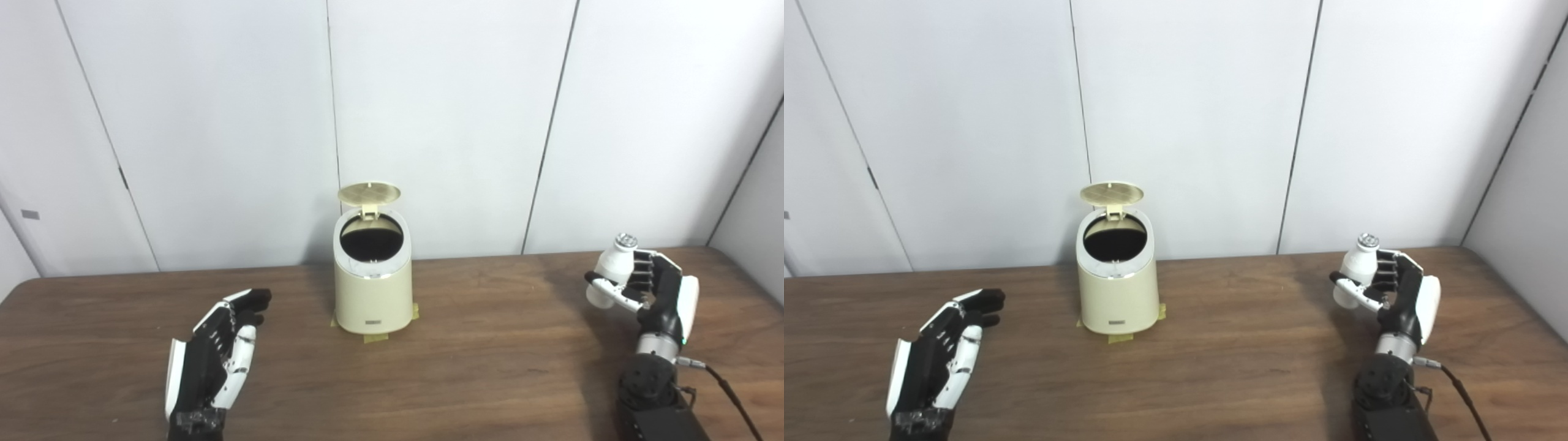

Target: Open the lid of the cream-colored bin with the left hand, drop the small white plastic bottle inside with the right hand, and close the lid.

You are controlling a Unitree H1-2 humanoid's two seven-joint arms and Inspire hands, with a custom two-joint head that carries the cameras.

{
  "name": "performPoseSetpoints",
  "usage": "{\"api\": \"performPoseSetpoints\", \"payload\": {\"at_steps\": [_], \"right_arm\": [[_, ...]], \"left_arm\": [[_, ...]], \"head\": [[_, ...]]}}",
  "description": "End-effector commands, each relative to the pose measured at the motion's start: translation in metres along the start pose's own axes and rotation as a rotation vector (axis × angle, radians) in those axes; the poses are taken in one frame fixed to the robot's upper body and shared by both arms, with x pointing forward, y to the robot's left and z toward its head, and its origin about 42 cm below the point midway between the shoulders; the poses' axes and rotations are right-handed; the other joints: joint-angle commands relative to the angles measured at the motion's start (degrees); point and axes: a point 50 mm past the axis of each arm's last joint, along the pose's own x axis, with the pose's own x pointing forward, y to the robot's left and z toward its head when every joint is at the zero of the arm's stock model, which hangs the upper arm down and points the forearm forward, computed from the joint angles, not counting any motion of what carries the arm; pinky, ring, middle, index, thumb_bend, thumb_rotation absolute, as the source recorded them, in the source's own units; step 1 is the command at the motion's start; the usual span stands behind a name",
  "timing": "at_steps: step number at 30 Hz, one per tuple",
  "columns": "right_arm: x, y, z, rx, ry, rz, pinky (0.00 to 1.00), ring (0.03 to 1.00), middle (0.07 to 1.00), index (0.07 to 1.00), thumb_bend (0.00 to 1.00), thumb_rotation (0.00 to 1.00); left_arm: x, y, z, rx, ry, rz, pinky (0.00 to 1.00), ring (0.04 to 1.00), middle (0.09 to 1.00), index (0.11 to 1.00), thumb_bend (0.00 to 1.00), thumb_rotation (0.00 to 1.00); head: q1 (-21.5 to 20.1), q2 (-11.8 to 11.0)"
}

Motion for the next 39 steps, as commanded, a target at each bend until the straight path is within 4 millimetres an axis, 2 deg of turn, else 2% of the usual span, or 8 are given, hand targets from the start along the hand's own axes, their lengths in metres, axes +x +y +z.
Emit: {"api": "performPoseSetpoints", "payload": {"at_steps": [1, 9, 14, 17, 23, 33, 39], "right_arm": [[0.015, 0.003, 0.035, 0.070, -0.130, -0.012, 0.37, 0.415, 0.458, 0.523, 0.52, 0.00], [-0.007, 0.014, 0.073, 0.151, -0.270, 0.062, 0.38, 0.419, 0.461, 0.524, 0.52, 0.00], [-0.019, 0.020, 0.104, 0.251, -0.369, 0.124, 0.38, 0.416, 0.466, 0.515, 0.52, 0.00], [-0.030, 0.024, 0.125, 0.293, -0.435, 0.172, 0.38, 0.417, 0.468, 0.509, 0.52, 0.00], [-0.051, 0.033, 0.161, 0.368, -0.525, 0.253, 0.37, 0.410, 0.469, 0.503, 0.52, 0.00], [-0.088, 0.058, 0.209, 0.419, -0.625, 0.382, 0.35, 0.399, 0.460, 0.513, 0.52, 0.00], [-0.102, 0.072, 0.229, 0.462, -0.696, 0.480, 0.35, 0.386, 0.456, 0.517, 0.52, 0.00]], "left_arm": [[0.012, -0.002, 0.013, -0.005, -0.065, 0.001, 0.71, 0.751, 0.735, 0.707, 0.20, 0.60], [0.012, -0.005, 0.012, 0.031, -0.073, 0.005, 0.70, 0.742, 0.730, 0.707, 0.19, 0.63], [0.013, -0.006, 0.010, -0.054, -0.030, 0.010, 0.73, 0.759, 0.743, 0.717, 0.22, 0.64], [0.013, -0.004, 0.007, -0.137, 0.003, 0.025, 0.70, 0.749, 0.739, 0.714, 0.20, 0.61], [0.015, -0.003, 0.005, -0.197, 0.055, 0.041, 0.70, 0.757, 0.741, 0.711, 0.23, 0.65], [0.017, -0.006, 0.003, -0.220, 0.118, 0.048, 0.71, 0.777, 0.762, 0.730, 0.24, 0.65], [0.017, -0.008, 0.004, -0.217, 0.117, 0.046, 0.71, 0.779, 0.765, 0.734, 0.23, 0.65]], "head": [[0.0, 0.0], [0.3, -0.1], [0.4, -0.3], [0.4, -0.3], [0.9, -0.5], [1.6, -1.0], [2.0, -1.2]]}}
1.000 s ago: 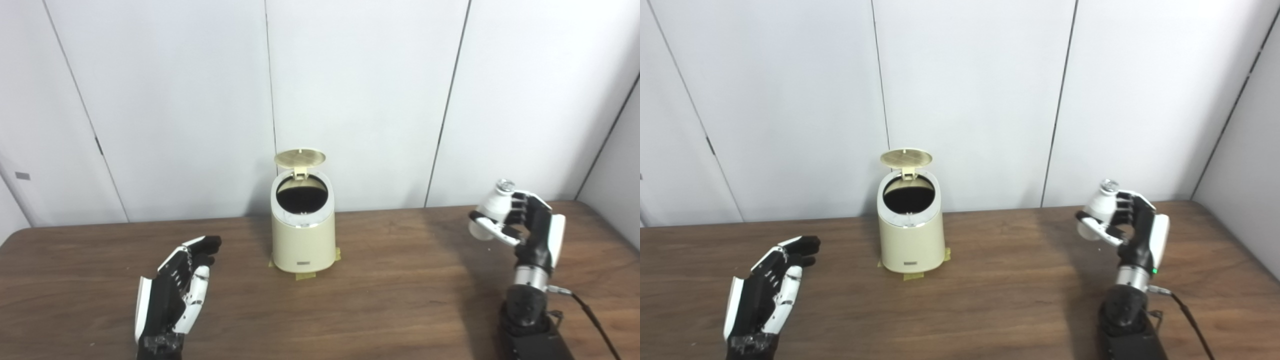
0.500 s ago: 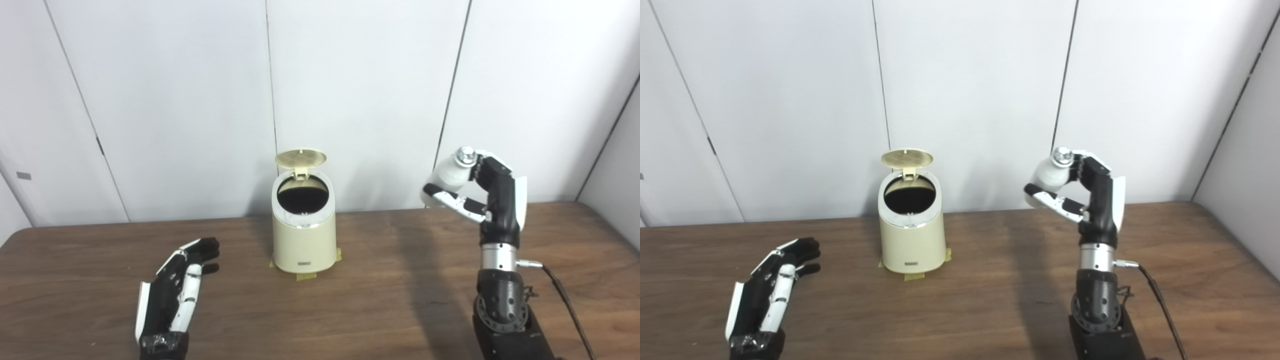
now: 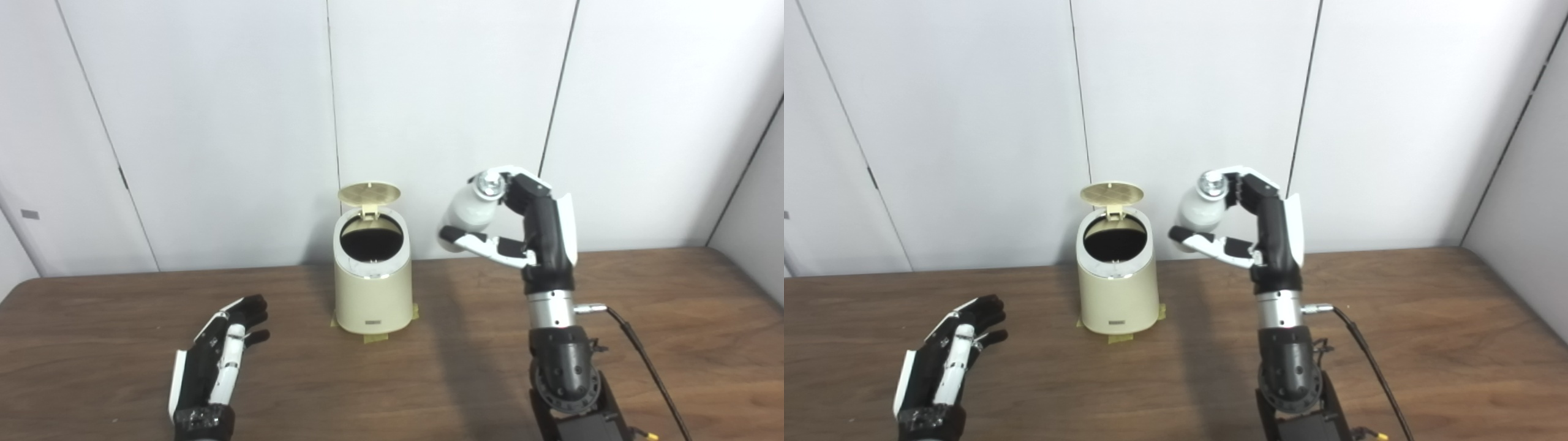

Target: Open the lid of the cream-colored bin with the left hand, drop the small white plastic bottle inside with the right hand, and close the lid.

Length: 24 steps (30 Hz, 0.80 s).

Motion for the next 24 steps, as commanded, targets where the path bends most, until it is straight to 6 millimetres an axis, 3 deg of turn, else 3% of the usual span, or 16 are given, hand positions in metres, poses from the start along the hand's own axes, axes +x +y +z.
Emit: {"api": "performPoseSetpoints", "payload": {"at_steps": [1, 13, 19, 21, 23, 24], "right_arm": [[0.023, 0.010, 0.024, 0.044, -0.137, 0.028, 0.35, 0.387, 0.458, 0.516, 0.52, 0.00], [0.026, 0.054, 0.019, 0.006, -0.160, 0.121, 0.33, 0.394, 0.482, 0.549, 0.51, 0.00], [0.027, 0.064, 0.011, -0.032, -0.200, 0.161, 0.32, 0.391, 0.489, 0.555, 0.51, 0.00], [0.028, 0.068, 0.007, -0.046, -0.211, 0.172, 0.25, 0.362, 0.488, 0.555, 0.51, 0.00], [0.027, 0.071, 0.003, -0.055, -0.209, 0.184, 0.20, 0.422, 0.462, 0.534, 0.51, 0.00], [0.027, 0.073, 0.000, -0.062, -0.205, 0.192, 0.16, 0.282, 0.462, 0.523, 0.52, 0.00]], "left_arm": [[0.012, -0.008, 0.018, -0.008, -0.086, -0.015, 0.71, 0.779, 0.765, 0.734, 0.23, 0.65], [0.012, -0.016, 0.020, -0.012, -0.087, -0.010, 0.73, 0.784, 0.765, 0.731, 0.25, 0.64], [0.012, -0.019, 0.019, -0.002, -0.088, -0.013, 0.73, 0.777, 0.765, 0.733, 0.25, 0.67], [0.012, -0.020, 0.019, -0.001, -0.087, -0.012, 0.73, 0.777, 0.765, 0.732, 0.25, 0.67], [0.012, -0.021, 0.019, -0.003, -0.088, -0.011, 0.73, 0.775, 0.764, 0.731, 0.24, 0.68], [0.012, -0.021, 0.019, -0.005, -0.090, -0.011, 0.73, 0.775, 0.764, 0.732, 0.24, 0.67]], "head": [[0.0, -0.1], [1.0, -0.2], [1.3, -0.6], [1.6, -0.7], [1.8, -0.8], [1.9, -0.9]]}}
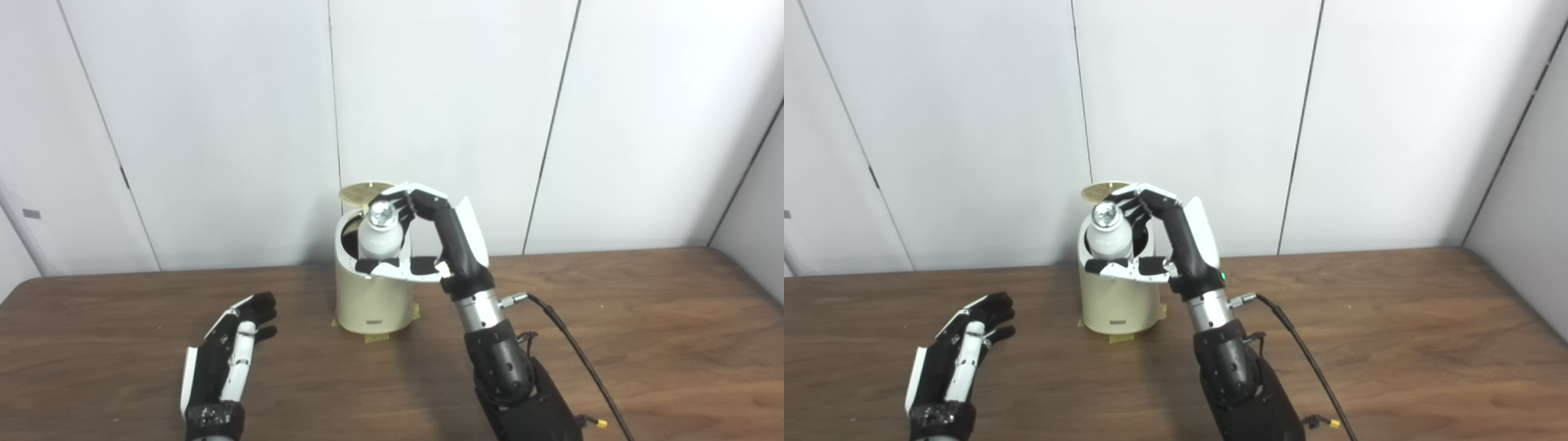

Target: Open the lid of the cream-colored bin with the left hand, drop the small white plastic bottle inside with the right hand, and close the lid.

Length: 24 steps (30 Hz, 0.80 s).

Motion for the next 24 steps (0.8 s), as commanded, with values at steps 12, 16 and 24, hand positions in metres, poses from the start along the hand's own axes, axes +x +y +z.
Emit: {"api": "performPoseSetpoints", "payload": {"at_steps": [12, 16, 24], "right_arm": [[0.024, 0.010, -0.005, -0.077, -0.113, -0.025, 0.31, 0.372, 0.501, 0.540, 0.51, 0.00], [0.027, 0.011, -0.009, -0.083, -0.105, -0.045, 0.17, 0.440, 0.441, 0.526, 0.52, 0.00], [0.039, 0.013, -0.010, -0.100, -0.140, -0.070, 0.14, 0.208, 0.432, 0.531, 0.52, 0.00]], "left_arm": [[0.009, -0.011, 0.021, -0.011, -0.095, -0.006, 0.71, 0.775, 0.765, 0.732, 0.23, 0.66], [0.008, -0.011, 0.021, -0.014, -0.095, -0.007, 0.71, 0.772, 0.761, 0.729, 0.24, 0.66], [0.008, -0.013, 0.020, -0.014, -0.091, -0.005, 0.71, 0.770, 0.758, 0.728, 0.23, 0.64]], "head": [[0.5, 0.2], [0.7, 0.2], [0.7, 0.1]]}}
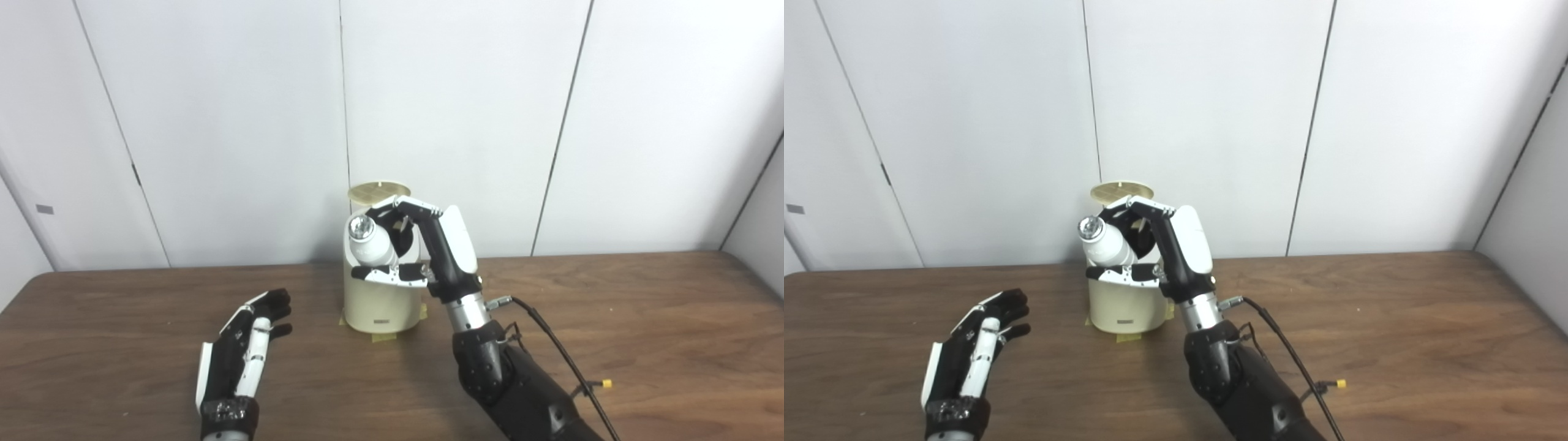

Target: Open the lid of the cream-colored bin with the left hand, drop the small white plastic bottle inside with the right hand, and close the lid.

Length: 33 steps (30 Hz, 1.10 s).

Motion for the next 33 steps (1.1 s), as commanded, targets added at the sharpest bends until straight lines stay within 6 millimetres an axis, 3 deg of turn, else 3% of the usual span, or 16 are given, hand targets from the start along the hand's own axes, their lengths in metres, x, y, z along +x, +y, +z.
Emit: {"api": "performPoseSetpoints", "payload": {"at_steps": [1, 15, 25, 33], "right_arm": [[0.034, -0.009, 0.015, 0.027, -0.096, -0.062, 0.15, 0.215, 0.439, 0.529, 0.52, 0.00], [0.059, -0.008, 0.023, 0.002, -0.164, -0.061, 0.32, 0.383, 0.511, 0.530, 0.51, 0.00], [0.072, -0.004, 0.023, -0.009, -0.179, -0.055, 0.30, 0.379, 0.504, 0.542, 0.51, 0.00], [0.069, 0.001, 0.018, -0.026, -0.172, -0.036, 0.29, 0.382, 0.506, 0.536, 0.51, 0.00]], "left_arm": [[0.009, -0.007, 0.019, -0.008, -0.088, -0.006, 0.71, 0.769, 0.758, 0.727, 0.23, 0.64], [0.006, -0.011, 0.019, -0.009, -0.089, -0.007, 0.71, 0.769, 0.759, 0.725, 0.23, 0.65], [0.005, -0.015, 0.020, -0.017, -0.087, -0.008, 0.70, 0.773, 0.761, 0.727, 0.23, 0.64], [0.002, -0.017, 0.023, -0.005, -0.097, -0.012, 0.69, 0.773, 0.762, 0.727, 0.23, 0.66]], "head": [[0.0, 0.0], [0.9, -0.5], [1.9, -0.6], [2.4, -0.2]]}}
